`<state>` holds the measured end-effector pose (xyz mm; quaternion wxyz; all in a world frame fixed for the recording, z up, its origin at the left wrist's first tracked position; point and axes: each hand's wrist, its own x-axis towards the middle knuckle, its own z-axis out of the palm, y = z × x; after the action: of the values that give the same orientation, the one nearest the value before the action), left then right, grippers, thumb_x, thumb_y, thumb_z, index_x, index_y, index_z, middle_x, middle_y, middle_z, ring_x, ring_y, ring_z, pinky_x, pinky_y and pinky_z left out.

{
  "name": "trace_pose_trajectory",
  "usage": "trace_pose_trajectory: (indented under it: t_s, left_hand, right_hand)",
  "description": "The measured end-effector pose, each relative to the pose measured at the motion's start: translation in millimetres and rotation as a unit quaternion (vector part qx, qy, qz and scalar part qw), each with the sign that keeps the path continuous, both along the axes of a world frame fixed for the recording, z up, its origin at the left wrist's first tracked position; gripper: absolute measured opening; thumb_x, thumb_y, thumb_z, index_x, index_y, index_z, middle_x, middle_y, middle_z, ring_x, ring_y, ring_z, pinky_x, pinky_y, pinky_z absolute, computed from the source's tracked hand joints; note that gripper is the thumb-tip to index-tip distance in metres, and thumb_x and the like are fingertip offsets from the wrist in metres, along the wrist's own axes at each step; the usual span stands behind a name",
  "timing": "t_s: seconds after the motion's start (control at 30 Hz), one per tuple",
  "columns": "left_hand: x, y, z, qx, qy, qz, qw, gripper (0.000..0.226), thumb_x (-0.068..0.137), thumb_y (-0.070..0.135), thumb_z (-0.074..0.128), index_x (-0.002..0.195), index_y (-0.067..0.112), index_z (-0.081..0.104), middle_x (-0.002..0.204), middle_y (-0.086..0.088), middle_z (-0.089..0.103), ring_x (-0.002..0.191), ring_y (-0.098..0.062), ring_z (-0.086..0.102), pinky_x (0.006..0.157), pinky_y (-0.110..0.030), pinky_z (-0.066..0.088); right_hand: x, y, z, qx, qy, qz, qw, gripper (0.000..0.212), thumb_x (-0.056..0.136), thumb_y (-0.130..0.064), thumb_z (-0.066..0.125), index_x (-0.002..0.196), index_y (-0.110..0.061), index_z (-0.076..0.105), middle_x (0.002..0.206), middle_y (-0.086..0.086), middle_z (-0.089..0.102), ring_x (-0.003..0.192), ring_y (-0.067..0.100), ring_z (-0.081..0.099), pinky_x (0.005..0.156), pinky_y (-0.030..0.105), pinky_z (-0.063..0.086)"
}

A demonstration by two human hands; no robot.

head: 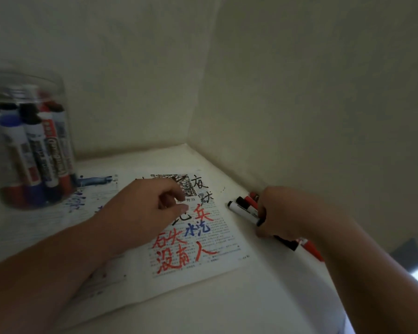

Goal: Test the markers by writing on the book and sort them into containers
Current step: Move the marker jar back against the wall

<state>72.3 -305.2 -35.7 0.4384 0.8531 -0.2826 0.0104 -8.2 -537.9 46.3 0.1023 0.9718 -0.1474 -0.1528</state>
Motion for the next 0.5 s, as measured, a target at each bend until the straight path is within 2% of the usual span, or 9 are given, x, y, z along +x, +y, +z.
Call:
trace_pose_trajectory:
  t_s: [0.1,0.17,0.23,0.27,0.33,0.37,0.4,0.47,0.5]
  left_hand:
    - [-1.8,1.6,3.3,0.009,-0.008,0.002,1.0,0.008,0.084,0.037,0.076,0.082,0.035,0.069,0.072,0.021,0.066,0.067,-0.001,0.061,0.061,-0.021,0.048]
    - [-2.4,2.3,4.7,0.058,-0.01,-0.015,0.998,0.012,0.087,0.042,0.073,0.08,0.034,0.068,0.071,0.015,0.065,0.065,-0.001,0.059,0.061,-0.022,0.046]
    - [-4.8,1.2,6.1,0.125,-0.016,-0.035,0.991,0.018,0.089,0.047,0.068,0.078,0.034,0.063,0.072,0.015,0.06,0.065,0.001,0.056,0.061,-0.02,0.042]
    - [-6.0,0.8,6.7,0.142,-0.016,-0.046,0.989,0.02,0.09,0.049,0.066,0.076,0.035,0.062,0.073,0.016,0.058,0.067,0.001,0.055,0.062,-0.02,0.041]
    - [-5.1,1.9,6.9,0.139,-0.006,-0.055,0.989,0.024,0.091,0.049,0.065,0.073,0.034,0.059,0.073,0.015,0.057,0.069,-0.001,0.054,0.063,-0.022,0.042]
    - [-4.8,3.5,8.4,0.13,-0.002,-0.052,0.99,0.025,0.091,0.049,0.065,0.073,0.034,0.059,0.073,0.015,0.057,0.068,-0.002,0.054,0.064,-0.024,0.043]
    - [-4.1,5.6,9.2,0.128,0.005,-0.047,0.991,0.023,0.092,0.047,0.064,0.075,0.032,0.06,0.073,0.014,0.057,0.068,-0.003,0.054,0.064,-0.025,0.044]
    - [-2.3,9.0,12.3,0.125,0.003,-0.033,0.992,0.02,0.093,0.044,0.063,0.081,0.028,0.064,0.074,0.01,0.059,0.068,-0.005,0.055,0.064,-0.026,0.046]
    - [-1.9,11.4,14.8,0.119,-0.004,-0.023,0.993,0.022,0.093,0.042,0.062,0.078,0.026,0.062,0.073,0.004,0.059,0.065,-0.007,0.054,0.061,-0.026,0.046]
  right_hand:
    - [1.4,0.1,-2.5,-0.001,-0.026,-0.03,0.999,0.031,0.077,-0.044,0.08,0.087,-0.021,0.06,0.081,-0.003,0.062,0.071,0.012,0.059,0.063,0.027,0.05]
    - [4.1,7.8,3.2,0.001,-0.051,-0.037,0.998,0.034,0.077,-0.048,0.08,0.084,-0.022,0.058,0.082,-0.003,0.062,0.071,0.011,0.057,0.062,0.026,0.048]
    - [13.3,23.5,13.7,0.052,-0.148,0.001,0.988,0.031,0.079,-0.051,0.077,0.085,-0.026,0.059,0.083,-0.006,0.062,0.072,0.009,0.057,0.067,0.029,0.053]
    - [19.8,36.8,20.6,0.12,-0.222,0.03,0.967,0.03,0.079,-0.052,0.076,0.087,-0.027,0.062,0.082,-0.009,0.064,0.072,0.007,0.059,0.069,0.03,0.055]
    - [37.0,74.3,36.0,0.294,-0.336,0.082,0.891,0.035,0.075,-0.054,0.078,0.098,-0.032,0.064,0.082,-0.01,0.068,0.074,0.003,0.065,0.07,0.03,0.057]
    - [46.4,96.4,43.5,0.363,-0.35,0.104,0.857,0.045,0.073,-0.057,0.079,0.109,-0.036,0.062,0.089,-0.011,0.07,0.079,0.001,0.066,0.072,0.029,0.057]
    - [56.3,119.0,49.4,0.406,-0.34,0.126,0.839,0.061,0.07,-0.06,0.08,0.122,-0.039,0.055,0.099,-0.013,0.069,0.088,-0.001,0.066,0.074,0.027,0.056]
    - [76.3,162.6,55.8,0.44,-0.292,0.159,0.834,0.098,0.065,-0.063,0.082,0.146,-0.044,0.029,0.123,-0.01,0.06,0.11,0.005,0.061,0.077,0.022,0.051]
    - [85.1,182.3,56.4,0.453,-0.269,0.17,0.833,0.114,0.063,-0.063,0.084,0.152,-0.043,0.017,0.134,-0.005,0.055,0.119,0.009,0.057,0.081,0.022,0.049]
